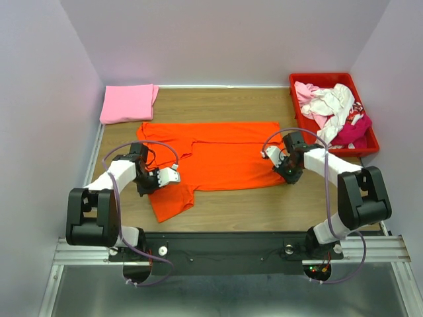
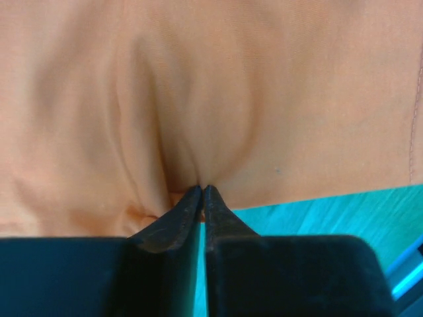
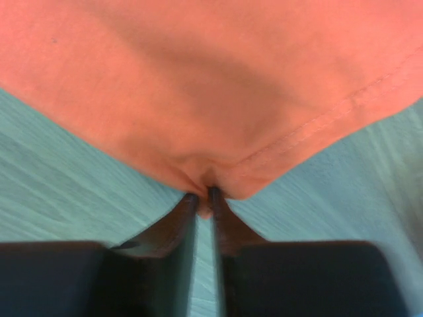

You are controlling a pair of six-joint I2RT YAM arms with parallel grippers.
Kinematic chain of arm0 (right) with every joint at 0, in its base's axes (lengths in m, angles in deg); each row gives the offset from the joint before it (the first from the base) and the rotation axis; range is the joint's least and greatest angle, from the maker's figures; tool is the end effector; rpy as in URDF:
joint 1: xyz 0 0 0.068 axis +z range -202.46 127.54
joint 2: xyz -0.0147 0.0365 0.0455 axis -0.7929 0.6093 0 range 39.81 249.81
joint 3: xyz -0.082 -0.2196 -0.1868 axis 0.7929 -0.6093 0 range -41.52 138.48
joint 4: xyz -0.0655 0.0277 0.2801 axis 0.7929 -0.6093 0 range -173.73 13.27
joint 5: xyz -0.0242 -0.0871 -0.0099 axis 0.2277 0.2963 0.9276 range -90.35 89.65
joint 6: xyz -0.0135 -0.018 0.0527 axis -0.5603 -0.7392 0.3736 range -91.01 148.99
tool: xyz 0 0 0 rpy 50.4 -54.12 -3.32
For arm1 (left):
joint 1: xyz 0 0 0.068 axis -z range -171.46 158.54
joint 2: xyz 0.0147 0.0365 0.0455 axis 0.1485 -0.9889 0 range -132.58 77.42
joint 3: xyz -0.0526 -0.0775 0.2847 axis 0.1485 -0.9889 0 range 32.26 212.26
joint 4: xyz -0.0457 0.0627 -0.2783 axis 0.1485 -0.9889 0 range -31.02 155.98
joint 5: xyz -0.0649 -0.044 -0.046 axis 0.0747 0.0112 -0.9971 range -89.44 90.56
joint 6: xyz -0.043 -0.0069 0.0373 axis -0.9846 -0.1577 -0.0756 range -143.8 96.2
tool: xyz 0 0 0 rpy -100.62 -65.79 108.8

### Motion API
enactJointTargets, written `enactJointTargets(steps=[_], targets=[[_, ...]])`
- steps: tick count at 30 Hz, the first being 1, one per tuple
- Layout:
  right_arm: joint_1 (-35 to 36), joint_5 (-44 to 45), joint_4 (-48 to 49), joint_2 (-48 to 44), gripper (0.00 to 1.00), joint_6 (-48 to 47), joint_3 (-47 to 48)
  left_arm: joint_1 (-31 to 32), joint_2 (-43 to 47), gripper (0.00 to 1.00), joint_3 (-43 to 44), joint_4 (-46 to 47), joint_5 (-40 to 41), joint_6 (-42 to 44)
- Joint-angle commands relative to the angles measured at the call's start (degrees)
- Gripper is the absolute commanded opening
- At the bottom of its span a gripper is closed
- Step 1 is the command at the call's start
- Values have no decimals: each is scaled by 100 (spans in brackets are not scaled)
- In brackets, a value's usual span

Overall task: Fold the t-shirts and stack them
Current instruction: Fold the tshirt

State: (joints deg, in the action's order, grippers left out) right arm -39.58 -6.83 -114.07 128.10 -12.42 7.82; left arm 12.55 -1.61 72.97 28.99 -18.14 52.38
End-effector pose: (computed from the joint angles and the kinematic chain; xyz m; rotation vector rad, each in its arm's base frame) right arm 0.2810 0.0690 0.1683 -1.3319 2.5550 0.0725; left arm 0.2437 -0.0302 0.1682 1.8093 2.0589 -0.1565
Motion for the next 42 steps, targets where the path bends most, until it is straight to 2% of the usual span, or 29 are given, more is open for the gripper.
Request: enactJointTargets(steps=[1,3,4,10,24,27,34,42], targets=[[74,94,104,-84,10,-52,-241,-23,-43,6,-256,-176,94,46],[74,147,78,-250,1,-25,-232,-32,62,0,-239,-247,86,55],[74,156,8,-303,0,-25,-206,-41,115,0,-187,-282,77,46],[65,191,-571,-882,1,-104,-91,-146,632,0,147,-914,-116,90],[74,472,-1020,-1833,1,-210,-452,-357,1697,0,455,-1609,-231,239],[74,472,-1056,-1728,1,-280,-215,-524,1601,0,762,-1601,-292,248],[-31,402,-1108,-1131,1,-543,495,-612,759,0,1816,-1636,-600,222],[-146,358,-1161,-51,1,-886,1428,-621,-331,0,2810,-1574,-670,204]])
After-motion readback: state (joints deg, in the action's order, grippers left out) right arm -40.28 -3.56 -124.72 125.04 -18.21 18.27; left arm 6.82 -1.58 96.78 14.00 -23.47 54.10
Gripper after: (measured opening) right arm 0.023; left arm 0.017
